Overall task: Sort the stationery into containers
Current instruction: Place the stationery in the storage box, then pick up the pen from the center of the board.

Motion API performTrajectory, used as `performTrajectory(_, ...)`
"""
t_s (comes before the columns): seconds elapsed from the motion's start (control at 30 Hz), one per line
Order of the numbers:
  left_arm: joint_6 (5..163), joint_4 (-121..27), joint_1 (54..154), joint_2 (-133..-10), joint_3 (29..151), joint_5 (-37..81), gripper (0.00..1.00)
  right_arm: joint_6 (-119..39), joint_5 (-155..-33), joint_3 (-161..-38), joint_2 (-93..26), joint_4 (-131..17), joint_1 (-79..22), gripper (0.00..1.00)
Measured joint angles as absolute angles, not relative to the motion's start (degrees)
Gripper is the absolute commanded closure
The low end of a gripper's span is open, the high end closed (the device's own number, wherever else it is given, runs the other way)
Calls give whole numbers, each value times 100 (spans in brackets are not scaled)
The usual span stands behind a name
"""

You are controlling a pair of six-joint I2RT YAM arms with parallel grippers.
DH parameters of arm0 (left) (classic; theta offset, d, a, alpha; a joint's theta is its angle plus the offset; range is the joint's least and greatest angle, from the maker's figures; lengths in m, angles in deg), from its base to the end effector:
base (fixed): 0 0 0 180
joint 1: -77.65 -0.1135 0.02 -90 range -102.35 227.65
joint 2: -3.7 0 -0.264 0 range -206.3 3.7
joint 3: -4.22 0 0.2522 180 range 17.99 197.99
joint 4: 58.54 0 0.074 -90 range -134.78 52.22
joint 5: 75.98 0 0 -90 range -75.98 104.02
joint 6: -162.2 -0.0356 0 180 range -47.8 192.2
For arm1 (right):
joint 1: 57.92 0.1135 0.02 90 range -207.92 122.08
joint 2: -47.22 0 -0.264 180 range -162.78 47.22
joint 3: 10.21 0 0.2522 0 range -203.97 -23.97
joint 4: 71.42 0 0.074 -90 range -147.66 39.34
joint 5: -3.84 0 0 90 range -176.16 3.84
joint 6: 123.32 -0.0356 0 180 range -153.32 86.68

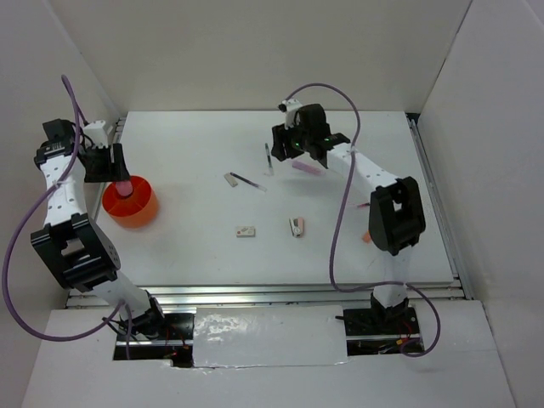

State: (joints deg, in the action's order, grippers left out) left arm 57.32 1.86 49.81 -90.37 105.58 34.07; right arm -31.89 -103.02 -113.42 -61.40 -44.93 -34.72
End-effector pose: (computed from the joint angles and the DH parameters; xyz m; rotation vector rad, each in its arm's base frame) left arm 0.3182 0.1542 0.3229 -0.1313 2.4200 -0.1044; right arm 0.4069 0.1856 0.2828 -0.6287 2.0537 0.5361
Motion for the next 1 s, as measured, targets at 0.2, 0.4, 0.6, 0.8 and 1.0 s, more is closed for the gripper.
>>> performTrajectory(0.2,5735,30,4981,-9037,10453,3506,21,-3469,-9531,-12909,-7534,-4104,-3074,43)
performTrajectory(0.4,5724,-75,4981,-8853,10254,3587,21,-3521,-8855,-13309,-8330,-3876,-2788,43)
performTrajectory(0.6,5745,-381,4981,-8215,10149,3744,19,-3506,-8355,-13443,-8621,-3677,-2665,46)
performTrajectory(0.8,5785,-772,4983,-7705,10070,3849,19,-3443,-8145,-13810,-8741,-3540,-2663,51)
performTrajectory(1.0,5730,-925,4983,-7657,9869,4030,19,-3036,-8775,-14083,-8843,-3098,-2661,53)
